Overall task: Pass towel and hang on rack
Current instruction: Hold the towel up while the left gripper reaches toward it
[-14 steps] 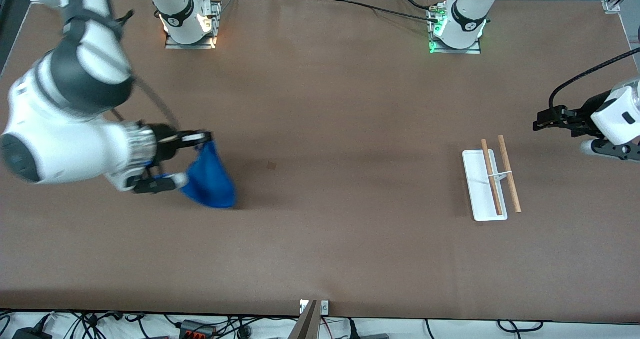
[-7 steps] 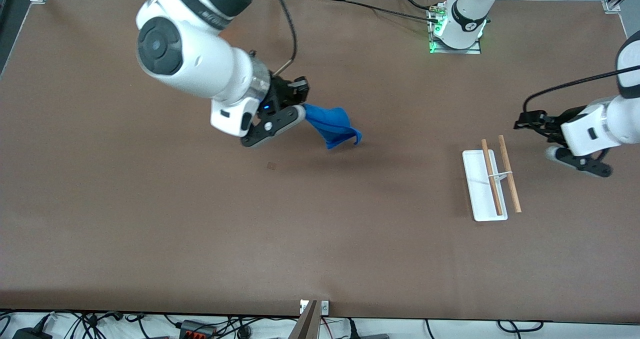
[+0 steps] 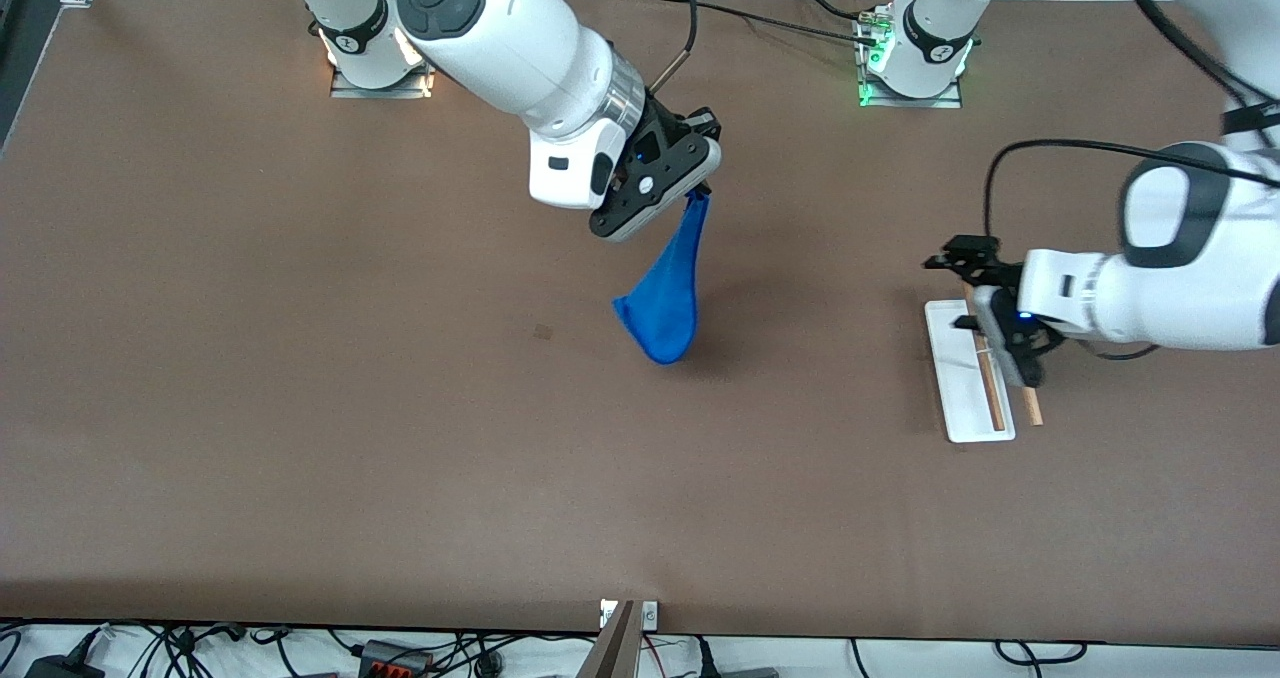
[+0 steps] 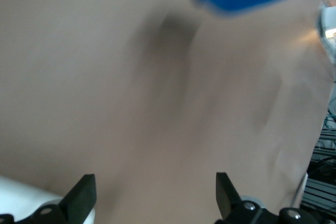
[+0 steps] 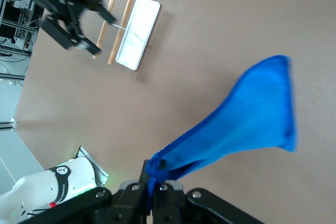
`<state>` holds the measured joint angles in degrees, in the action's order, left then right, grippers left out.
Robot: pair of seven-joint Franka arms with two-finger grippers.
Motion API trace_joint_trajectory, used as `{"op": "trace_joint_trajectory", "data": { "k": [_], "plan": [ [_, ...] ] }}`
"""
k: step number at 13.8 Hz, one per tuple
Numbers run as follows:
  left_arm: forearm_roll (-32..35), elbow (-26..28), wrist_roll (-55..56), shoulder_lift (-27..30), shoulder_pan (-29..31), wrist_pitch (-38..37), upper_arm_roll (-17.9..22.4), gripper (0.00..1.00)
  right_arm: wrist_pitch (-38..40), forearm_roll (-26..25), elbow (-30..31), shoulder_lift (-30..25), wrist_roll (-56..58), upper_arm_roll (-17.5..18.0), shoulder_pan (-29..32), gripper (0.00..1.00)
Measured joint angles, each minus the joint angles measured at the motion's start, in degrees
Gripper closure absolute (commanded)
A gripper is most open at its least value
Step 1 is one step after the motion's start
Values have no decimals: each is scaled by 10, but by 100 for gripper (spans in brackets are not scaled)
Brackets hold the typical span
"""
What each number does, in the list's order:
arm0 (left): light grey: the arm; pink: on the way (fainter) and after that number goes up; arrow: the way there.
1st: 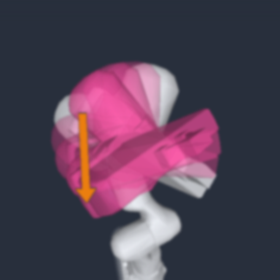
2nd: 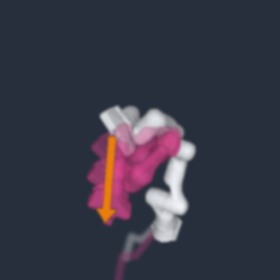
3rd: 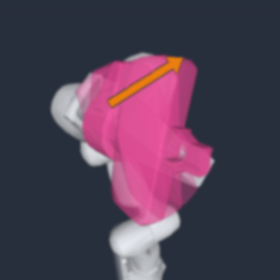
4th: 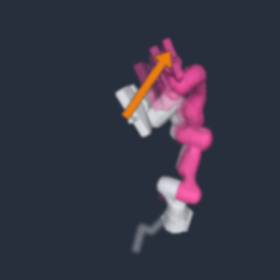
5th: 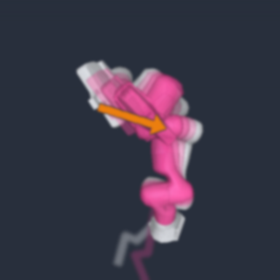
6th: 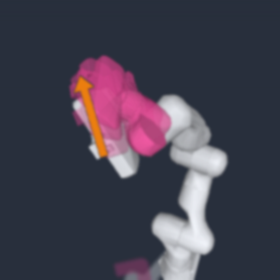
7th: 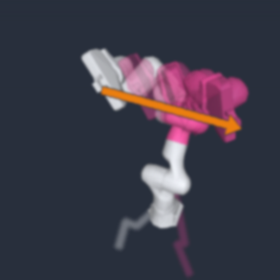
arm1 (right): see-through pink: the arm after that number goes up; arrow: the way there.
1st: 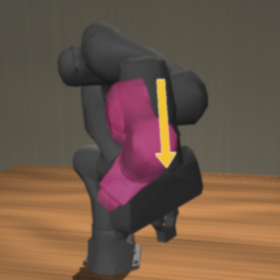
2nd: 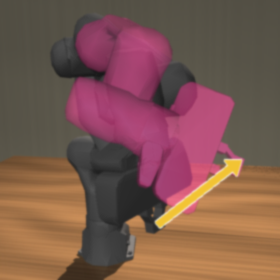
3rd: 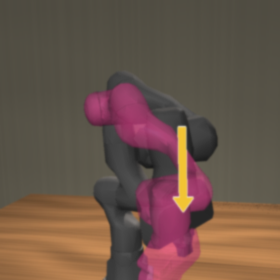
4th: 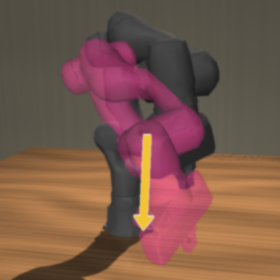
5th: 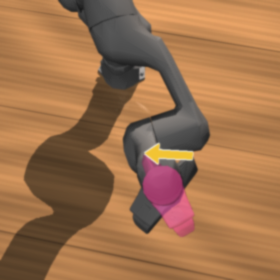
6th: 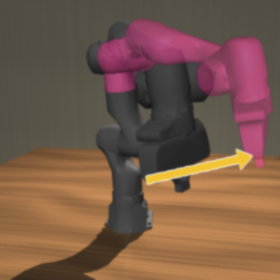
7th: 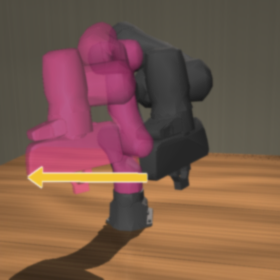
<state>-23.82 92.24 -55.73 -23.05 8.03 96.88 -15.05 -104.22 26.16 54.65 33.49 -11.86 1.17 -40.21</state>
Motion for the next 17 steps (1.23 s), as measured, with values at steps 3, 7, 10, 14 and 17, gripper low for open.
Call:
{"op": "trace_joint_trajectory", "data": {
  "k": [3,7,10,14,17],
  "plan": [
    [-44,59,-42,-1,-12,107,-61,0,-10,0,0,0,0,0,-3,100],
    [-83,120,-104,0,-12,204,-110,0,-28,0,0,0,0,-2,-23,100],
    [-95,156,-130,0,-11,255,-134,0,-31,-9,0,0,0,-4,-26,100],
    [-95,172,-131,0,-12,293,-167,0,-31,-24,0,0,0,-4,-29,100],
    [-95,200,-132,0,-13,354,-211,0,-31,-25,0,0,0,-4,-29,100]
  ]
}}
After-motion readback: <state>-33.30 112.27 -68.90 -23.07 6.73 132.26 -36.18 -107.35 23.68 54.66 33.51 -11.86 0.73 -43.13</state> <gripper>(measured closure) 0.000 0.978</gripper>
